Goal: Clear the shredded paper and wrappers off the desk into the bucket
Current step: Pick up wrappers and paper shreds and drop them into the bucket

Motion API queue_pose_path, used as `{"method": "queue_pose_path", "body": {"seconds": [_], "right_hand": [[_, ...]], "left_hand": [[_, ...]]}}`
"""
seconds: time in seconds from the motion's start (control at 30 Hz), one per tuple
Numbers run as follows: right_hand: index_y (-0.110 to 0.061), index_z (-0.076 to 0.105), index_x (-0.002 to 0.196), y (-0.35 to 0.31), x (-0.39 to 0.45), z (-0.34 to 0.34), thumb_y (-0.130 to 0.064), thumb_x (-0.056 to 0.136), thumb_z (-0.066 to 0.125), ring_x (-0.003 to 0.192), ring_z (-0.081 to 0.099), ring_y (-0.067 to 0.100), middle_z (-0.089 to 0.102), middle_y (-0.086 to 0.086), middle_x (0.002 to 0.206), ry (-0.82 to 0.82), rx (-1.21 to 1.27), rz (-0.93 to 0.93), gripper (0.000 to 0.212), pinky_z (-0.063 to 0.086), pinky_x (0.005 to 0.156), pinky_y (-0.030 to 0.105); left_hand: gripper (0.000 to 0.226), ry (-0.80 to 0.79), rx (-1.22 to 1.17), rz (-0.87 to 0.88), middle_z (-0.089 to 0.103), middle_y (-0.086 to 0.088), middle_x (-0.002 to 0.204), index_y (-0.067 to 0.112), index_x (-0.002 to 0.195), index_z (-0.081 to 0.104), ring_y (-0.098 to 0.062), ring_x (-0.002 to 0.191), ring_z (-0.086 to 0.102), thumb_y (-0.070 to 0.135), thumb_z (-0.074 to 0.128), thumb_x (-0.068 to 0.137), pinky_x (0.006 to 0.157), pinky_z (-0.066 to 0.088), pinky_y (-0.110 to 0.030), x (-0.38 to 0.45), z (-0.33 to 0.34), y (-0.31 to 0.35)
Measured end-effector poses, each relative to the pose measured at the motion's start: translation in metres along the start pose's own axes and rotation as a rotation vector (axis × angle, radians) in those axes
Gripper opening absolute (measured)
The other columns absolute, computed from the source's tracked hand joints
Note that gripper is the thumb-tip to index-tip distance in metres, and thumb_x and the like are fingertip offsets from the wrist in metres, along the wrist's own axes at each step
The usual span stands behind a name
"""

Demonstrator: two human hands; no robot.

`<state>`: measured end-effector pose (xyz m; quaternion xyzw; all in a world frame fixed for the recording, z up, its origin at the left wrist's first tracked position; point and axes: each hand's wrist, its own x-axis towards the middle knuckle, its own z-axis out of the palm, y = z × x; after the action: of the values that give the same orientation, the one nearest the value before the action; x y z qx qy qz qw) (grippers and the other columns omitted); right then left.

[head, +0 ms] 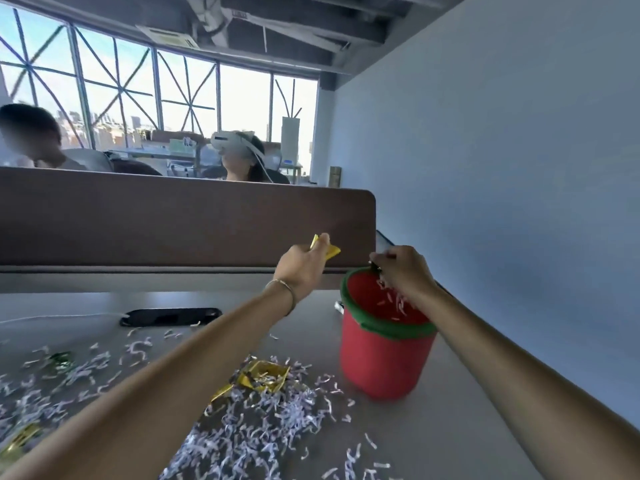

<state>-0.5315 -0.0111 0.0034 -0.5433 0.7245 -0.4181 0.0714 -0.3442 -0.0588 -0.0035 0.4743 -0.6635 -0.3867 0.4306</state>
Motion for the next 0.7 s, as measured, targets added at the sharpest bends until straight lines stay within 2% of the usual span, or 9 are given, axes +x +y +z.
{"method": "queue_pose_path", "body": {"seconds": [0.07,0.13,0.23,0.3,0.4,0.5,0.57,0.7], "right_hand": [[-0.004,0.073,0.085,0.01,0.003,-0.008,-0.031,0.091,0.07,0.061,0.061,0.014,0.072,0.008,0.073,-0.107,-0.117,0.013,0.028,0.041,0.049,0.019],[-0.018,0.076,0.085,0.015,0.003,-0.016,-0.027,0.083,0.078,0.078,0.067,0.014,0.074,0.001,0.084,-0.202,-0.225,0.008,0.01,0.05,0.064,0.026],[-0.027,0.076,0.091,0.018,0.001,-0.026,-0.024,0.077,0.079,0.092,0.067,0.013,0.074,-0.006,0.091,-0.285,-0.302,-0.018,0.014,0.055,0.08,0.031],[-0.025,0.078,0.098,0.016,-0.004,-0.035,-0.02,0.081,0.071,0.094,0.069,0.015,0.076,-0.004,0.096,-0.236,-0.304,-0.069,0.019,0.056,0.083,0.032],[-0.023,0.08,0.095,0.014,-0.011,-0.049,-0.018,0.086,0.058,0.096,0.07,0.021,0.078,-0.001,0.1,-0.106,-0.284,-0.113,0.024,0.057,0.085,0.038],[-0.025,0.08,0.093,0.014,-0.021,-0.059,-0.017,0.084,0.055,0.098,0.069,0.02,0.078,-0.004,0.101,-0.014,-0.261,-0.119,0.028,0.057,0.088,0.041],[-0.027,0.079,0.091,0.015,-0.025,-0.063,-0.016,0.083,0.055,0.095,0.069,0.019,0.077,-0.006,0.098,0.043,-0.257,-0.115,0.028,0.058,0.086,0.041],[-0.028,0.077,0.092,0.014,-0.036,-0.064,-0.015,0.085,0.055,0.091,0.068,0.018,0.075,-0.006,0.097,0.075,-0.268,-0.119,0.026,0.058,0.081,0.038]], "left_hand": [[0.068,-0.018,-0.002,-0.008,0.055,-0.001,0.064,0.014,0.066,0.054,-0.019,0.059,0.051,0.072,0.033,0.093,0.064,0.043,-0.033,0.003,0.014,0.009],[0.075,-0.043,0.004,0.005,0.055,-0.004,0.064,0.01,0.066,0.054,-0.02,0.062,0.051,0.071,0.024,0.096,0.07,0.045,-0.037,0.007,0.028,0.015],[0.066,-0.084,0.048,0.031,0.055,-0.004,0.067,0.009,0.075,0.06,-0.022,0.065,0.051,0.059,0.026,0.102,0.069,0.042,-0.036,0.013,0.043,0.024],[0.05,-0.123,0.104,0.056,0.055,-0.001,0.068,0.013,0.077,0.06,-0.024,0.067,0.052,0.049,0.037,0.101,0.062,0.038,-0.033,0.018,0.051,0.028],[0.029,-0.173,0.234,0.126,0.057,0.0,0.071,0.021,0.076,0.054,-0.022,0.068,0.054,0.038,0.048,0.098,0.058,0.037,-0.031,0.022,0.06,0.031],[0.01,-0.226,0.361,0.204,0.067,-0.002,0.088,0.022,0.094,0.062,-0.025,0.083,0.064,0.026,0.052,0.093,0.068,0.047,-0.033,0.017,0.072,0.035],[0.025,-0.269,0.437,0.245,0.07,-0.002,0.1,0.022,0.114,0.064,-0.025,0.092,0.066,0.023,0.054,0.091,0.077,0.051,-0.033,0.012,0.077,0.036],[0.043,-0.334,0.592,0.331,0.07,0.001,0.12,0.024,0.133,0.061,-0.021,0.113,0.063,0.033,0.059,0.092,0.097,0.05,-0.036,0.004,0.077,0.031]]}}
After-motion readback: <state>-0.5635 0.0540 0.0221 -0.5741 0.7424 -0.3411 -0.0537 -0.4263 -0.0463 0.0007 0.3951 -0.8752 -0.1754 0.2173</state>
